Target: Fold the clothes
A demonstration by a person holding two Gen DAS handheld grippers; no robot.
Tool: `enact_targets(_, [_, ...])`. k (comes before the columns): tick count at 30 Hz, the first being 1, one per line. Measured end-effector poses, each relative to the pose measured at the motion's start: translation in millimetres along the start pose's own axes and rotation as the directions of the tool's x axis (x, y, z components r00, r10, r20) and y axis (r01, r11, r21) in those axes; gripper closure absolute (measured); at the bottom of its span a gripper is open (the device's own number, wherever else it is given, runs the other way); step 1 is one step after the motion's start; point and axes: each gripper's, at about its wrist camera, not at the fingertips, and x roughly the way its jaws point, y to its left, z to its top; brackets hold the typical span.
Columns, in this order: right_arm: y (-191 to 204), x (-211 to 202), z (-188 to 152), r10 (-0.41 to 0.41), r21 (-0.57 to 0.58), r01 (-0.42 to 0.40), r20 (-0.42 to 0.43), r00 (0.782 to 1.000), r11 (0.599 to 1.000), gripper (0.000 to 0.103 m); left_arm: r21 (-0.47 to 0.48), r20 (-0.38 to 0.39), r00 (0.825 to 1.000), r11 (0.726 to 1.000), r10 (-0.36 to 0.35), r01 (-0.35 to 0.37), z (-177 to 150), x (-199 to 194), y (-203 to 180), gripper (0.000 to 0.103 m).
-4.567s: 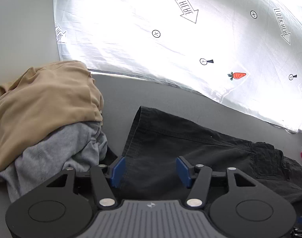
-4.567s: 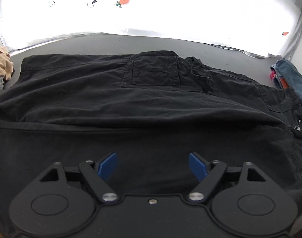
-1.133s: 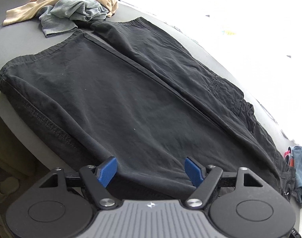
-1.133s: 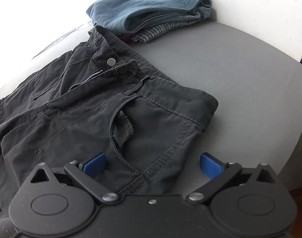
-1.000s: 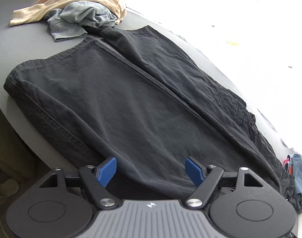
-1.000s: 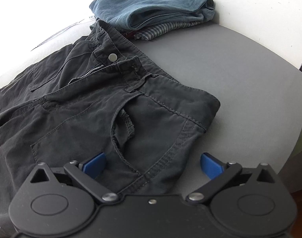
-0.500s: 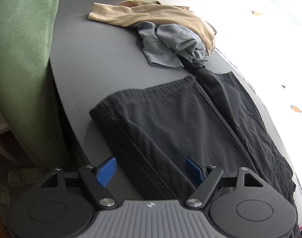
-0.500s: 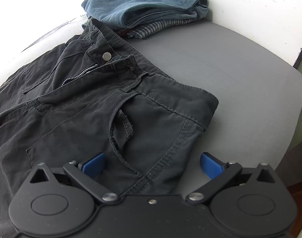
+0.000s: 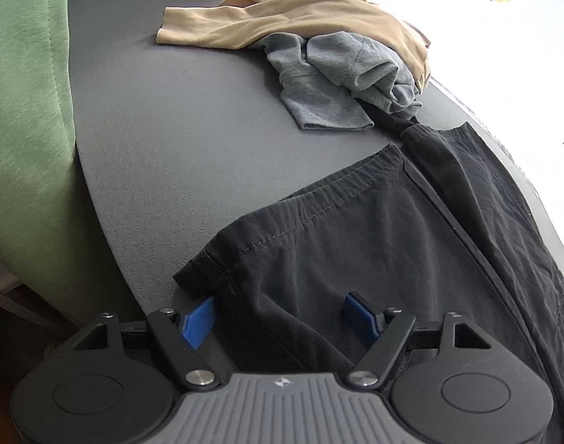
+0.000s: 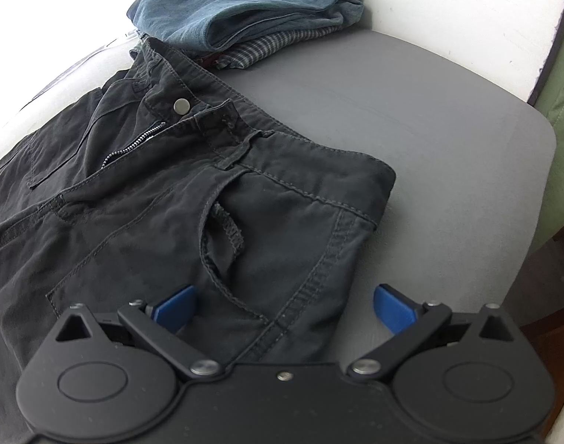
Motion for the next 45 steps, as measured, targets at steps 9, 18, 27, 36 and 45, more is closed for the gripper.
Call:
enact_targets(9, [10,-8,-3,-0.025,0.048,0.025,0.007,1.0,0.999,0.019,-0.021,-0.052,0.998,0.999,0.035,-0.037,5,-3,8,0.034])
enact_targets(18, [11,-8,-3,-0.015,0.054,0.014,0.015,1.0,0.998,0.012,-0.127,-0.065,0.998,0.992,-0.001,-0.007,7,2,22,0.037])
enact_targets(27, [44,-38,-5,-0.191,-0.061,0.202,0.148,0.97,0.977,0.1,-0.112,-0.014,1.0,0.994,-0.003,0.002,25,-22,6,0.095])
enact_targets(36, [-11,-81,18,0.006,0.213,-0.039,0.151,0.989,0.976,0.101,-0.167,0.113,0.99,0.981,-0.083,0.102,68,-86,-32,0.1])
enact_targets(45, [1,-125,40,0.018,0.222,-0.078,0.26,0.966,0.972,0.101,-0.023,0.211,0.978,1.0,-0.008,0.013,86,-117,-75,0.1])
